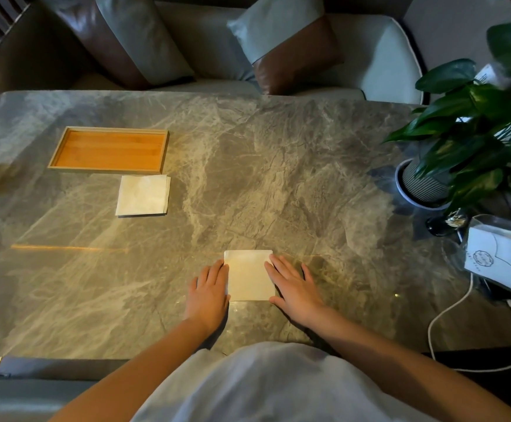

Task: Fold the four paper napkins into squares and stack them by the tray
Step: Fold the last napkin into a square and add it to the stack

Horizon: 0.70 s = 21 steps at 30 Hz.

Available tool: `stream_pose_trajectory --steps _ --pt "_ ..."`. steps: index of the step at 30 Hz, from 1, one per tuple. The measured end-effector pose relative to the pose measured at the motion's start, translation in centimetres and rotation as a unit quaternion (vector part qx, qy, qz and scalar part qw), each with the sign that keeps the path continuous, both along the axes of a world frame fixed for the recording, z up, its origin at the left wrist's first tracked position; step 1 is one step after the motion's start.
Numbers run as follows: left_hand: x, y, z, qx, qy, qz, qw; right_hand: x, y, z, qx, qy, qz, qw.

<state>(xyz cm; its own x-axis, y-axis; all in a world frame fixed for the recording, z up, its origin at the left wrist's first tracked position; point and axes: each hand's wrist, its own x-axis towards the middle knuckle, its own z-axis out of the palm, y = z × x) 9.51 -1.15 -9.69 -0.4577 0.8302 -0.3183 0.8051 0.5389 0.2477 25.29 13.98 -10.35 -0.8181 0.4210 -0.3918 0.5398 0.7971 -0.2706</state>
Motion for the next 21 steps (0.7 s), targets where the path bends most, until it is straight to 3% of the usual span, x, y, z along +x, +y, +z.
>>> stream_pose_trajectory --steps 4,7,9,12,14,16,18,21 --pt "0.8 1.6 0.4 0.062 -0.141 0.134 0.979 0.0 0.0 0.3 -0.002 -0.005 -0.006 1.000" --pt "1.3 3.1 0.7 0.083 -0.276 0.266 0.920 0.0 -0.2 0.5 -0.001 -0.006 -0.008 1.000" --pt "1.4 3.7 0.8 0.102 -0.334 0.348 0.870 0.0 -0.2 0.6 -0.002 -0.004 -0.009 1.000" --pt "1.6 3.9 1.2 0.130 -0.440 0.456 0.762 0.1 -0.1 0.8 -0.008 0.000 -0.012 1.000" --pt "1.6 3.8 1.6 0.124 -0.503 0.517 0.682 0.1 -0.2 0.8 -0.013 -0.002 -0.014 1.000" --pt "1.4 3.6 1.9 0.096 -0.547 0.542 0.631 0.0 -0.3 0.9 -0.018 -0.004 -0.015 1.000" --pt "1.6 3.4 2.1 0.062 -0.573 0.522 0.629 -0.1 -0.2 1.1 -0.021 -0.005 -0.017 1.000" --pt "2.1 3.5 1.9 0.054 -0.557 0.462 0.688 -0.1 0.0 1.3 -0.026 -0.012 -0.012 1.000"
